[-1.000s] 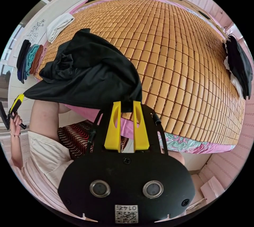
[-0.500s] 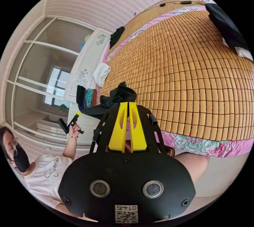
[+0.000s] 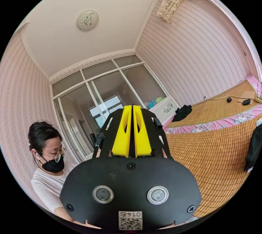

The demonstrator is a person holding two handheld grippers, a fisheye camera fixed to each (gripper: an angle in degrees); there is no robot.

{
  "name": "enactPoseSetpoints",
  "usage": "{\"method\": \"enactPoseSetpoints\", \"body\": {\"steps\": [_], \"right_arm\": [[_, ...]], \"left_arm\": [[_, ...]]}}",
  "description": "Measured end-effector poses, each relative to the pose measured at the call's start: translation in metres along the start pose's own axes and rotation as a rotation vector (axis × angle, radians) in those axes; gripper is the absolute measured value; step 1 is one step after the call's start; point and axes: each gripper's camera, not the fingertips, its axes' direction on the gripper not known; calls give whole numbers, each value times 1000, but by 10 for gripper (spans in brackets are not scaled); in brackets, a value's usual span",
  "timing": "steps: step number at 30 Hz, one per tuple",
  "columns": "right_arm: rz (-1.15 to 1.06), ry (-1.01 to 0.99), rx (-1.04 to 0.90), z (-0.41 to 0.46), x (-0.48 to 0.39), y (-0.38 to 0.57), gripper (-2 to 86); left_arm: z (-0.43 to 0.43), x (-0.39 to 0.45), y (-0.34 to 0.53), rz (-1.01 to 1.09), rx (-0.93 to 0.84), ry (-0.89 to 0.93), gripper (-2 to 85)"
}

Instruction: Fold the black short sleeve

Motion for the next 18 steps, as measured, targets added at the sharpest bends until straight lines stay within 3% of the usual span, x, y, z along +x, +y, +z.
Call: {"method": "enactPoseSetpoints", "body": {"steps": [8,13,18], "right_arm": [[-223,-191,161,-89,-117,-9,2],[-504,-31,168,-116,-215,-29,1],[-431,184,38,-84,-182,-51,1]], "left_arm": [[-97,99,-61,232,251,-6,-10],[-153,152,-101,431,434,-118,-10],[-105,122,-130,362,335,-118,-10]]}}
